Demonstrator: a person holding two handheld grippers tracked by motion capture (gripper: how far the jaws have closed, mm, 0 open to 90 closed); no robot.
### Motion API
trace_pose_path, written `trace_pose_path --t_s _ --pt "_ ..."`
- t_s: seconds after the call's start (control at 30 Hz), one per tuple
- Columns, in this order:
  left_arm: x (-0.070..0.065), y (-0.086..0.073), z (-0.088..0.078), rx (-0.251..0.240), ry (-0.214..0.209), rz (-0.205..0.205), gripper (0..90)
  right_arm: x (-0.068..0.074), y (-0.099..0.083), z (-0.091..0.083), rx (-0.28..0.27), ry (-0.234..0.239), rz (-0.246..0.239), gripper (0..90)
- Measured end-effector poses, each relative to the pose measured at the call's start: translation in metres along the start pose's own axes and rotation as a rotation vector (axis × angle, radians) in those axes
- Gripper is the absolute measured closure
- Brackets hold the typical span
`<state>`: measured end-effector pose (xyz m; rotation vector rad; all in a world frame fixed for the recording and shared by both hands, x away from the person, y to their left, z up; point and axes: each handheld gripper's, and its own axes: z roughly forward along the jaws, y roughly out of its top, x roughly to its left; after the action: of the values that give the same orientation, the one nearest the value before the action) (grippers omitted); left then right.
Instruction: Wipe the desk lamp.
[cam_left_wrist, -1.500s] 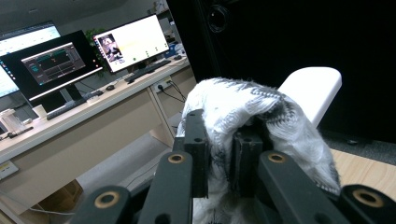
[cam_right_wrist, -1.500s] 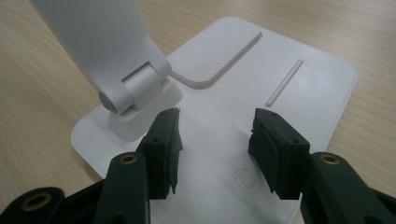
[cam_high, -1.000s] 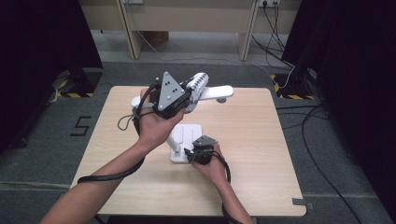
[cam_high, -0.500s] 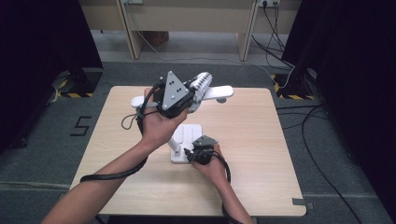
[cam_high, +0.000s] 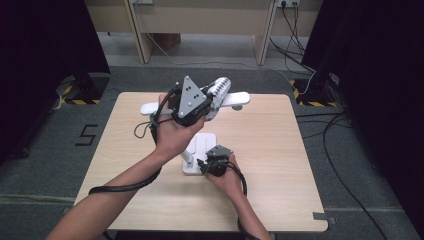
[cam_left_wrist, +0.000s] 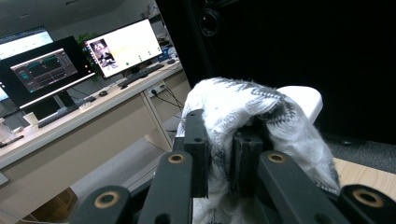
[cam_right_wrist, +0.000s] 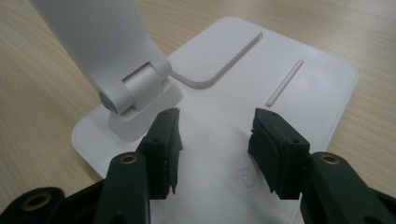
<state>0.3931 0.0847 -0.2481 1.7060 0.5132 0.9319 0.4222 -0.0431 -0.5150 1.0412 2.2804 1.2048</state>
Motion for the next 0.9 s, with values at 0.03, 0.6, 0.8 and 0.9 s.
trace_pose_path --t_s 0.03,0.6,0.8,0.9 --pt "0.0 0.0 0.0 0.001 0.0 0.001 79.6 0.0 0.0 0.0 0.002 0.0 0.0 52.3" --pt "-0.006 0.006 0.006 0.0 -0.012 0.004 79.6 0.0 0.0 0.0 0.0 0.001 -0.001 52.5" --pt "-0.009 0.007 0.008 0.001 -0.014 0.009 79.6 0.0 0.0 0.0 -0.002 0.001 -0.001 52.5" --pt "-0.01 0.009 0.008 -0.001 -0.017 0.01 79.6 0.0 0.0 0.0 -0.002 0.001 -0.001 52.5"
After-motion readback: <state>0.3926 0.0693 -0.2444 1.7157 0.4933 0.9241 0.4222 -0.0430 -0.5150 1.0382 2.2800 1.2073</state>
